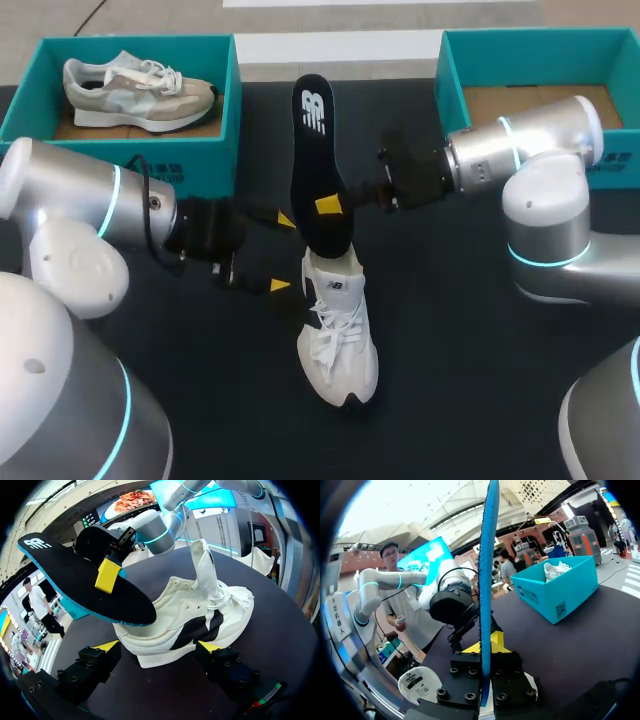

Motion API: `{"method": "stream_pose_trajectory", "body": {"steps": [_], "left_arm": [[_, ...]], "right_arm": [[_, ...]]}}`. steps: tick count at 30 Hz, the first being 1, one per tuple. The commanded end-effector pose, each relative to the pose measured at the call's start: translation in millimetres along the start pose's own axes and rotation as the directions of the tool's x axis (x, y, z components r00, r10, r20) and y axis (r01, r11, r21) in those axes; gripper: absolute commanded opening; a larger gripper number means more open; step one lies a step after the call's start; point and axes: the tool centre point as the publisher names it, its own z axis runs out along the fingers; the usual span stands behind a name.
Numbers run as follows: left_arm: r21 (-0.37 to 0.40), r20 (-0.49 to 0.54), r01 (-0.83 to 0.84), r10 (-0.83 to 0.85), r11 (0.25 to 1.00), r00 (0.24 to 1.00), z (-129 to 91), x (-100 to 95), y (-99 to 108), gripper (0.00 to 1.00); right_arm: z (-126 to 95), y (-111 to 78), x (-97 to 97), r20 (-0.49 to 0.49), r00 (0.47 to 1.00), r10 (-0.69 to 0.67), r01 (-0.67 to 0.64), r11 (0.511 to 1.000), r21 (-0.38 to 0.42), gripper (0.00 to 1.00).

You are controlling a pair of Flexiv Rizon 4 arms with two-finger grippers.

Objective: Take the shoe out of the shoebox, open the shoe tongue, remove and reinsert the insole, then place the shoe into the shoebox

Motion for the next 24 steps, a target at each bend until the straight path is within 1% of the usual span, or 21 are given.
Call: {"method": "stream_pose_trajectory", "body": {"steps": [1, 3, 9, 11, 17, 24], "left_arm": [[0.000, 0.000, 0.004, -0.004, 1.000, 1.000, 0, 0.3, 0, 1.00], [0.001, -0.005, 0.007, -0.007, 1.000, 1.000, 0, 0.2, 1, 1.00], [0.004, -0.006, 0.017, -0.017, 1.000, 1.000, 1, -0.2, 0, 1.00], [0.009, 0.000, 0.045, -0.045, 0.999, 0.999, 1, -0.4, 0, 1.00], [0.007, 0.000, 0.053, -0.053, 0.999, 0.999, 4, -2.4, -2, 1.00], [0.010, 0.027, 0.054, -0.054, 0.998, 0.998, 8, -5.1, -5, 1.00]], "right_arm": [[4, -4.6, -1.6, -0.022, 1.000, -0.001, 0.000, 1.000, -0.012, 0.00], [3, -8.9, -1.5, -0.044, 0.999, 0.012, -0.013, 1.000, -0.012, 0.00], [0, -14.5, 1.7, -0.055, 0.998, 0.032, -0.032, 0.999, -0.001, 0.00], [-1, -16.1, 2.7, -0.053, 0.998, 0.032, -0.032, 0.999, -0.002, 0.00], [1, -21.5, 1.8, -0.067, 0.997, 0.039, -0.039, 0.999, 0.004, 0.00], [1, -31.0, 3.4, -0.073, 0.996, 0.052, -0.053, 0.998, -0.013, 0.00]]}}
